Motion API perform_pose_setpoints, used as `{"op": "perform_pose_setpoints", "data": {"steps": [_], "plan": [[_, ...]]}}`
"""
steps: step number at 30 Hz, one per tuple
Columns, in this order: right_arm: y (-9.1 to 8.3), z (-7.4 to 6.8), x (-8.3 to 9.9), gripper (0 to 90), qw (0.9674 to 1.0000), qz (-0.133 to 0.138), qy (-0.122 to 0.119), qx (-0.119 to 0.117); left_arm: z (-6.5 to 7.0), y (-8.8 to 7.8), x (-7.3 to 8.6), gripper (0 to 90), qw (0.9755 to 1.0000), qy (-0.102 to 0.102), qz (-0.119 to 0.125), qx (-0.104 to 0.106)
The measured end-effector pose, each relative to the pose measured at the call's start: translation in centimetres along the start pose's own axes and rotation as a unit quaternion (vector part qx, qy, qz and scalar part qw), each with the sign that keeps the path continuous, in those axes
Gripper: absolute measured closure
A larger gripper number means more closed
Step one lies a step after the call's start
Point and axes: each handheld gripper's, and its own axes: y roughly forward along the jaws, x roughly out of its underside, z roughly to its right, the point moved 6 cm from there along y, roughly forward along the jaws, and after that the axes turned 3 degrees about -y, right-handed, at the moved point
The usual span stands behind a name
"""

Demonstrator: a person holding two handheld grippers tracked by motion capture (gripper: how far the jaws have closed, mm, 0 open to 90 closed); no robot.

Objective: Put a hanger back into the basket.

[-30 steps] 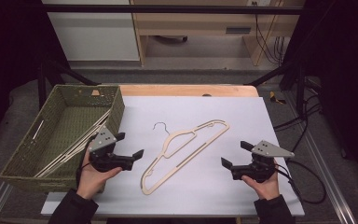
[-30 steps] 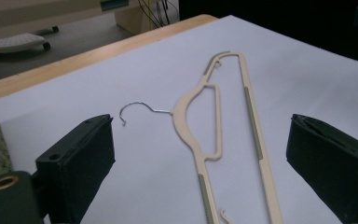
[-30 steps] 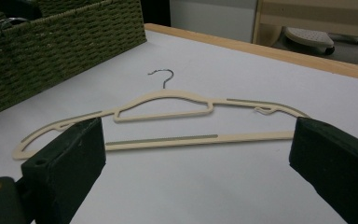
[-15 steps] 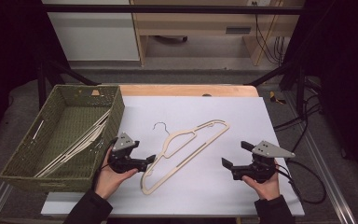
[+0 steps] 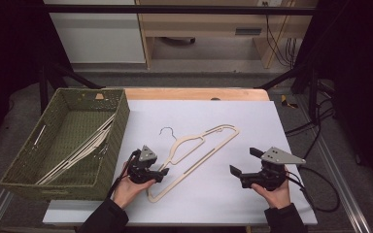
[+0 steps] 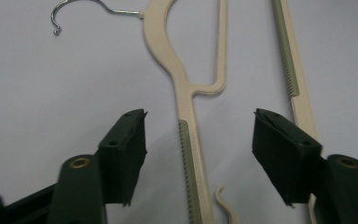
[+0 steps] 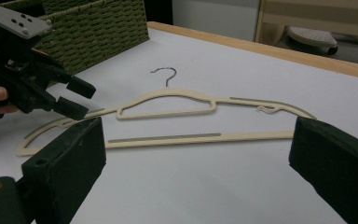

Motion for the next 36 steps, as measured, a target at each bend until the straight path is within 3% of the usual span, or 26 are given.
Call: {"op": "perform_pose_setpoints", "data": {"steps": [5,13,27,36], "plan": [[0.0,0.0,0.1,4.5,1.0000,-0.001,-0.001,0.001,-0.3,0.2,0.3,46.2,0.9996,0.008,-0.015,-0.023],[0.1,0.0,0.0,4.5,1.0000,0.000,-0.002,-0.001,-0.1,0.7,0.8,57.2,0.9990,-0.001,-0.038,-0.021],[0.4,-0.4,0.0,4.6,1.0000,-0.005,-0.004,-0.002,0.2,0.6,0.9,72.8,0.9979,-0.018,-0.049,-0.039],[1.1,-1.0,-0.4,4.6,0.9999,-0.005,-0.005,-0.010,0.7,0.7,0.8,78.6,0.9964,-0.012,-0.059,-0.060]]}}
